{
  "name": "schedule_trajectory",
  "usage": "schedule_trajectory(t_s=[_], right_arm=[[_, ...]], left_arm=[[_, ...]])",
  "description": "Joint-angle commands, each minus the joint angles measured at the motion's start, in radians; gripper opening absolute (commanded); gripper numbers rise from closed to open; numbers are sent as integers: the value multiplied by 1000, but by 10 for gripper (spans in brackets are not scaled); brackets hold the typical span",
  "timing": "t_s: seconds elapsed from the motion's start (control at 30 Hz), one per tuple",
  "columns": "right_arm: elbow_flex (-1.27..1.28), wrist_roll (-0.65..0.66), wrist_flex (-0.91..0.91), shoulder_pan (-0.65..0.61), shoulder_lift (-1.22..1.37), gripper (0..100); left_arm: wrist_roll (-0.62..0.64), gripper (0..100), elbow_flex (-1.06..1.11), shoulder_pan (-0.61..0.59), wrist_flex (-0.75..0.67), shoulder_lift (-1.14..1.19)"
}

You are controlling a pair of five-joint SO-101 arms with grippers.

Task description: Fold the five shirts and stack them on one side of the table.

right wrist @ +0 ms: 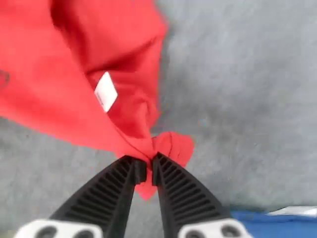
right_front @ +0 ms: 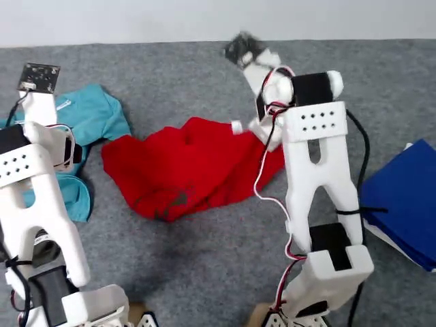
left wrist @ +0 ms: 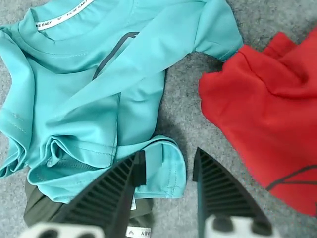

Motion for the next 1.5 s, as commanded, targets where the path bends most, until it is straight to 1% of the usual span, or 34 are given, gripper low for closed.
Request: schedule_trajectory(t_s=[0.0, 0.17, 0.3, 0.47, 0.53, 0.67, 0.77, 0.93, 1.13, 1.3, 1.47], right_arm=[[238, 52, 38, -13, -68, 10], [470, 49, 35, -61, -74, 10], [569, 49, 36, -108, -74, 10], [655, 49, 33, -160, -74, 17], [652, 31, 36, -159, -79, 69], [640, -9, 38, -163, -157, 216], [644, -8, 39, -180, -234, 259], [692, -8, 41, -214, -312, 281], [815, -9, 21, -266, -298, 284], [829, -5, -61, -269, -246, 284], [829, 29, -154, -266, -120, 284]], left_arm=[[9, 169, -2, 8, -11, -31], [9, 169, -2, 8, -12, -31], [9, 169, -2, 11, -15, -29], [9, 168, 41, 48, -17, -37], [9, 149, 58, 63, -18, -37], [8, 115, 62, 69, -18, -37], [8, 115, 61, 69, -18, -37], [8, 115, 61, 66, -41, -34], [8, 115, 61, 68, -61, -31], [8, 115, 61, 68, -61, -29], [8, 115, 61, 68, -61, -29]])
